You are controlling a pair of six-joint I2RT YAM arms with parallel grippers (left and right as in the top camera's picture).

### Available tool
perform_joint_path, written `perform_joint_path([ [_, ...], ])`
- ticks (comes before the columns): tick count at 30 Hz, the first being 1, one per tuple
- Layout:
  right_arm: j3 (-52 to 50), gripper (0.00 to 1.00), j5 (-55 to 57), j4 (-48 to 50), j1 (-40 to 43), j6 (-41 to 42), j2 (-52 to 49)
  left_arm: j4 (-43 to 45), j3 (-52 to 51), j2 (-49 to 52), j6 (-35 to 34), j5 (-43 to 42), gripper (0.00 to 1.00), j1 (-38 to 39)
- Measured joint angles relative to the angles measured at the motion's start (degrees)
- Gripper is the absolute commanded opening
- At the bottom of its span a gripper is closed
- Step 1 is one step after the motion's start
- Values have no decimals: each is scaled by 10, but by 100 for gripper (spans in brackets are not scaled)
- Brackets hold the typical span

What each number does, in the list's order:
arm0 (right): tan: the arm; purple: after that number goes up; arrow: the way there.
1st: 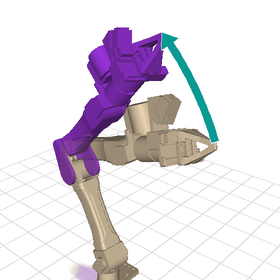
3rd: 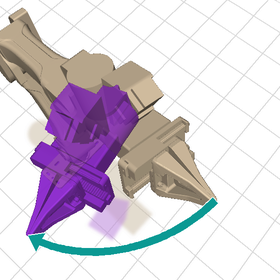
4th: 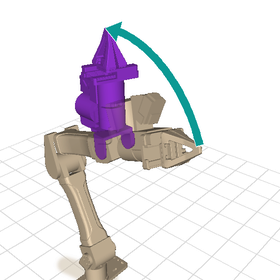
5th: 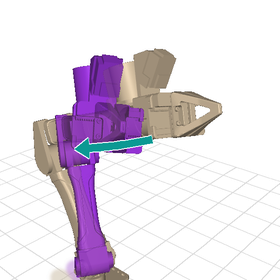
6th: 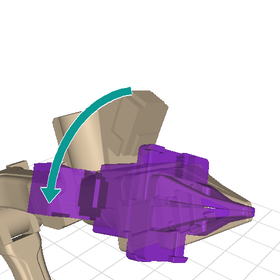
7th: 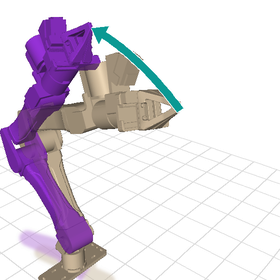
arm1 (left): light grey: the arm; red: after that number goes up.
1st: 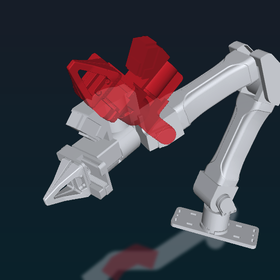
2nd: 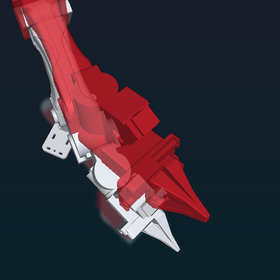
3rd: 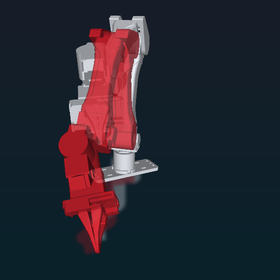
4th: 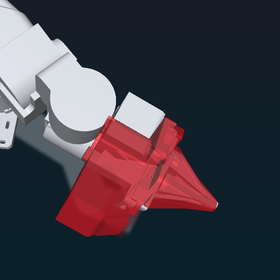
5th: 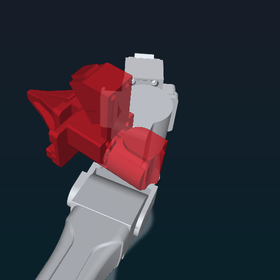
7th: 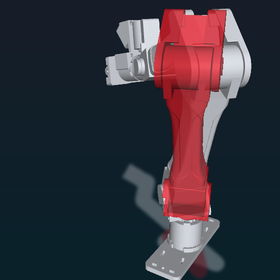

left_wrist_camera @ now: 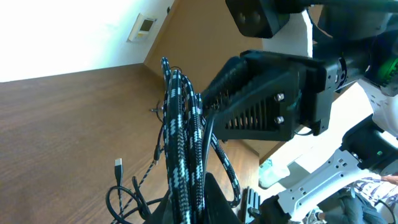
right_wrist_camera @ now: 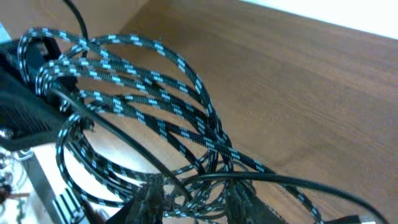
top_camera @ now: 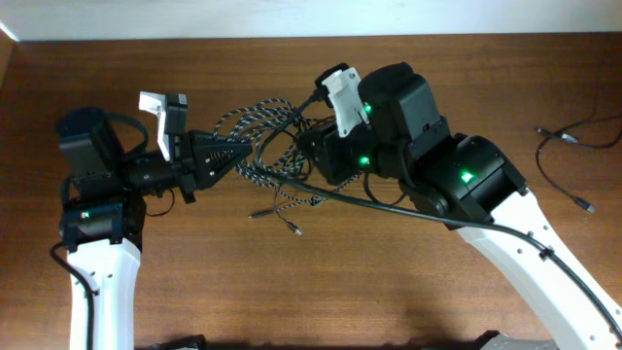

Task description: Untangle cables

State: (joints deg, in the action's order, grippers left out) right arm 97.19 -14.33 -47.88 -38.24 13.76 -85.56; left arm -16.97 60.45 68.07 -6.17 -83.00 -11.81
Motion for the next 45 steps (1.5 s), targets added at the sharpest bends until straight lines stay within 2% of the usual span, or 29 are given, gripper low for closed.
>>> perform_joint_path([
  [4,0,34,-16,-1,0,-3,0,0,0,0,2,-2,0,0],
  [9,0,35,-73,2,0,-89,0,-8,0,0,2,-2,0,0],
  [15,0,34,-67,26,0,-99,-6,-37,0,0,6,-23,0,-1],
  [18,0,4,-60,25,-5,-103,-34,-38,0,0,6,-33,1,-3],
  [19,0,4,-56,23,-11,-109,-39,-38,0,0,6,-34,5,-3],
  [22,0,4,-48,21,-23,-109,-40,-38,0,0,6,-30,6,-6],
  [24,0,4,-46,17,-10,-109,-24,-75,2,0,7,8,15,-5],
  [25,0,4,-50,17,0,-110,-6,-121,3,0,7,66,17,-3],
  [26,0,4,-55,10,16,-110,29,-165,6,0,9,111,32,0],
  [27,0,4,-54,5,28,-110,54,-199,6,0,8,162,40,2],
  [28,0,4,-52,2,46,-109,97,-211,5,0,8,208,43,0],
  [29,0,4,-50,1,49,-109,114,-212,5,0,9,226,41,0],
  [30,0,4,-43,-2,49,-110,127,-214,5,0,8,244,15,0],
  [31,0,4,-35,-4,49,-110,126,-214,5,0,8,255,0,0],
  [33,0,4,-15,-14,49,-109,119,-230,6,0,8,303,0,0],
  [34,0,4,-13,-14,49,-109,119,-240,5,0,7,320,10,0],
  [35,0,4,-11,-13,49,-108,119,-240,5,0,-1,308,39,0],
  [37,0,4,-11,0,49,-107,119,-238,5,0,-1,235,86,3],
  [38,0,4,-11,7,49,-105,119,-249,5,0,4,210,99,11],
  [40,0,4,-12,20,49,-96,119,-267,5,0,7,178,100,51],
  [43,0,4,-26,24,49,-93,112,-268,5,0,-5,174,99,104],
  [45,0,4,-53,28,49,-92,106,-268,5,0,-81,245,95,134],
])
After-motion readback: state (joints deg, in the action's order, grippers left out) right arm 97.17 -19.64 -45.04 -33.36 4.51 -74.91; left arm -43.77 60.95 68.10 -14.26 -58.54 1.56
